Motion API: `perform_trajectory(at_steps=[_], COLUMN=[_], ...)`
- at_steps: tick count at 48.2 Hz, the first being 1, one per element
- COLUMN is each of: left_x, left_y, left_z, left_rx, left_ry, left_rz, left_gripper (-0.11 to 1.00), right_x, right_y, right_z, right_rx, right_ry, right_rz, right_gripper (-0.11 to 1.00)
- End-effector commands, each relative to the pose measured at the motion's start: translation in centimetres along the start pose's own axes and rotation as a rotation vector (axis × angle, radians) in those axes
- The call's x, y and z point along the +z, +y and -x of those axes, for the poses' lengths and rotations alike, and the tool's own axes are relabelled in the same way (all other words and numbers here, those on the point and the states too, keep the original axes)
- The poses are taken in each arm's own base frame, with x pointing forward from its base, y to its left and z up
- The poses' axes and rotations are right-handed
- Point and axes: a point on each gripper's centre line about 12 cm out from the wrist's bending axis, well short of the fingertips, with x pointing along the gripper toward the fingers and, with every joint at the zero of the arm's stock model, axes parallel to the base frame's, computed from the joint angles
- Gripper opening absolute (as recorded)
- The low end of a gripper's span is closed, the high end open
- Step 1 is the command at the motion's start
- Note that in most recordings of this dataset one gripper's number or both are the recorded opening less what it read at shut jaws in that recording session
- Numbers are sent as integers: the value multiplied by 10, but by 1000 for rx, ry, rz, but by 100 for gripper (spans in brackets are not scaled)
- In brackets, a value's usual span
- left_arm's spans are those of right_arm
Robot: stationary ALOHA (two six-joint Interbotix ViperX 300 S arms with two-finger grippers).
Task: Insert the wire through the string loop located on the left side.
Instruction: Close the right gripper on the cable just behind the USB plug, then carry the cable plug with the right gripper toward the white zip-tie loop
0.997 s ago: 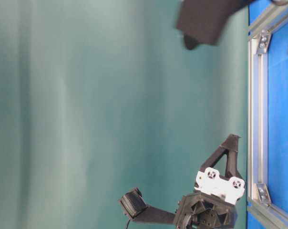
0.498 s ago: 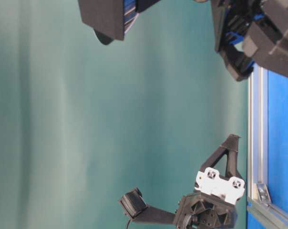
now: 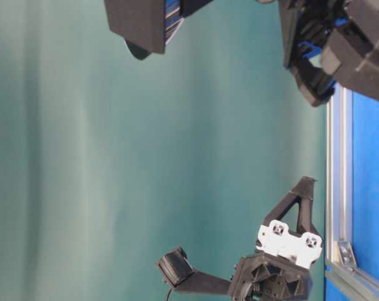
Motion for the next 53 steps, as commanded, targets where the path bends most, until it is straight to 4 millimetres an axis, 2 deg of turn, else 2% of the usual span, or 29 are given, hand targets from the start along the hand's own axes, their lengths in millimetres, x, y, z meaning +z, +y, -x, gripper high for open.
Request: perform_trajectory(at_steps=[1, 43, 53], left_x=[16, 15, 15], left_y=[-1, -2, -2], left_z=[1, 2, 2], left_rx=[-4, -6, -5], left_ry=[-47, -46, -46], left_rz=[3, 3, 4], left_gripper=[2, 2, 2], right_x=[15, 15, 15], right_y=[0, 0, -18], right_z=[5, 5, 7], right_rx=[0, -1, -40], right_ry=[-42, -45, -46], right_rz=[-3, -2, -17], right_gripper=[0, 0, 0])
